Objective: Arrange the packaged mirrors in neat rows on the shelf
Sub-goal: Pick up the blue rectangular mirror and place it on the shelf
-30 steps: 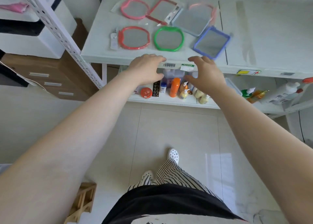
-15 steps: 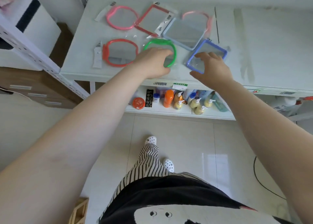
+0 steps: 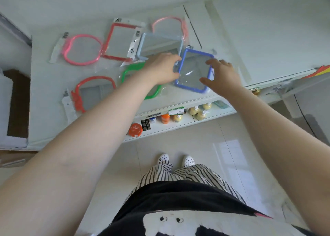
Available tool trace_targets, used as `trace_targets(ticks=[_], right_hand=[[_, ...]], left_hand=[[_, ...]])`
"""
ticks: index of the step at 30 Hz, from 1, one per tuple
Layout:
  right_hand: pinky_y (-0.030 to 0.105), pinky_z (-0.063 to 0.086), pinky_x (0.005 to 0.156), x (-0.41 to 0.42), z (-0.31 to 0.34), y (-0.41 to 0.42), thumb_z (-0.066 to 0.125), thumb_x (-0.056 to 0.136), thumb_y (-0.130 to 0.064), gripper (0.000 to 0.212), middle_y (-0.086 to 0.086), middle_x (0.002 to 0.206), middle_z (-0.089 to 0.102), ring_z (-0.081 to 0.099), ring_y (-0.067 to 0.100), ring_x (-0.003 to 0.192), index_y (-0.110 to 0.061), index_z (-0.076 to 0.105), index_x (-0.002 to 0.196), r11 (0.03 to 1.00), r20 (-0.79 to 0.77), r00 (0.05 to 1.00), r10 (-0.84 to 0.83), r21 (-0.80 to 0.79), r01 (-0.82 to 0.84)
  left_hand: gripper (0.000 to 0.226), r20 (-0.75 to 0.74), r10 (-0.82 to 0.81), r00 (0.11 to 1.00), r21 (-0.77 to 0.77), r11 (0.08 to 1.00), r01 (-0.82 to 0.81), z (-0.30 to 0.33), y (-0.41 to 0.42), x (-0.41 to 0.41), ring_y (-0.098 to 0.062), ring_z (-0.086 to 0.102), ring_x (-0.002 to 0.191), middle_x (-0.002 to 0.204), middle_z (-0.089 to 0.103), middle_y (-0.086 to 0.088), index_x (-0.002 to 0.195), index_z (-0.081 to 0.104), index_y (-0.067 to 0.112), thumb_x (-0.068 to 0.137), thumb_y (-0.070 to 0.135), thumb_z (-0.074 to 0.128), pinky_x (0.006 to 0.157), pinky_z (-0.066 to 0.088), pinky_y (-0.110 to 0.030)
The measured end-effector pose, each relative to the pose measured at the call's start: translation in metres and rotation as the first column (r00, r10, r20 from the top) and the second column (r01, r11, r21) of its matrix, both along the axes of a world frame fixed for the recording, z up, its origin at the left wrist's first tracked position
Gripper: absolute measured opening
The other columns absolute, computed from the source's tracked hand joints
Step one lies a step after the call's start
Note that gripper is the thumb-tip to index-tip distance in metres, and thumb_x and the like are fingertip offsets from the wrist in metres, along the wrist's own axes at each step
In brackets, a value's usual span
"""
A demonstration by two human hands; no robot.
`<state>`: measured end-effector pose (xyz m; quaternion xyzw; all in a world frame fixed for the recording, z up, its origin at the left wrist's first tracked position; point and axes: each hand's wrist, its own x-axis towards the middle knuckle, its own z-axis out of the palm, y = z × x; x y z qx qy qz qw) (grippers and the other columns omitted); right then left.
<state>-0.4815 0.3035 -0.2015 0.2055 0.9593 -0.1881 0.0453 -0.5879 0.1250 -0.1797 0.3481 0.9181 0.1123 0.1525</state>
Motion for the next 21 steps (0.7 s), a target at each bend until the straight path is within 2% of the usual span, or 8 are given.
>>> trace_targets(ticks=[3, 10, 14, 18, 21], right_hand=[[0.042, 0.045, 0.094, -0.001, -0.013, 0.010, 0.065, 0.086, -0.038, 0.062, 0.008, 0.132, 0.051, 0.044, 0.028, 0.127, -0.021, 0.041, 0.140, 0.998, 0.021, 0.998, -0.057, -0.040, 0.058], [0.038, 0.045, 0.091, -0.005, -0.048, 0.029, 0.064, 0.088, -0.038, 0.062, 0.007, 0.132, 0.054, 0.049, 0.028, 0.123, -0.017, 0.040, 0.140, 0.974, 0.073, 0.982, -0.176, -0.134, 0.185], [0.037, 0.045, 0.085, -0.010, -0.062, 0.030, 0.064, 0.087, -0.036, 0.057, 0.007, 0.125, 0.059, 0.052, 0.028, 0.118, -0.014, 0.044, 0.136, 0.952, 0.084, 0.965, -0.247, -0.167, 0.258], [0.036, 0.047, 0.079, -0.015, -0.068, 0.025, 0.066, 0.085, -0.030, 0.046, 0.009, 0.113, 0.065, 0.058, 0.031, 0.106, -0.011, 0.052, 0.124, 0.910, 0.131, 0.934, -0.333, -0.216, 0.355], [0.036, 0.047, 0.078, -0.015, -0.069, 0.020, 0.067, 0.083, -0.023, 0.041, 0.009, 0.109, 0.066, 0.060, 0.032, 0.101, -0.009, 0.055, 0.120, 0.858, 0.138, 0.903, -0.407, -0.280, 0.430]], left_hand=[[0.058, 0.061, 0.027, 0.998, -0.002, 1.000, -0.027, -0.020, 0.018, -0.010, -0.026, 0.049, 0.129, 0.142, 0.051, -0.005, 0.139, 0.044, 0.020, 0.084, 0.032, 0.061, 0.106, 0.041, -0.037], [0.047, 0.175, 0.230, 0.957, 0.015, 0.972, -0.236, -0.062, 0.047, -0.016, -0.032, 0.056, 0.116, 0.127, 0.059, -0.015, 0.125, 0.053, 0.006, 0.085, 0.027, 0.065, 0.098, 0.046, -0.041], [0.048, 0.262, 0.361, 0.895, 0.072, 0.918, -0.391, -0.074, 0.056, -0.015, -0.032, 0.059, 0.113, 0.125, 0.061, -0.014, 0.127, 0.050, 0.004, 0.085, 0.022, 0.067, 0.097, 0.048, -0.039], [0.050, 0.338, 0.461, 0.821, 0.113, 0.846, -0.521, -0.081, 0.063, -0.012, -0.029, 0.061, 0.113, 0.126, 0.062, -0.012, 0.127, 0.051, 0.005, 0.083, 0.018, 0.070, 0.092, 0.050, -0.033], [0.045, 0.406, 0.501, 0.764, 0.107, 0.805, -0.584, -0.087, 0.065, -0.010, -0.030, 0.062, 0.111, 0.122, 0.064, -0.015, 0.123, 0.056, 0.002, 0.081, 0.011, 0.070, 0.095, 0.051, -0.035]])
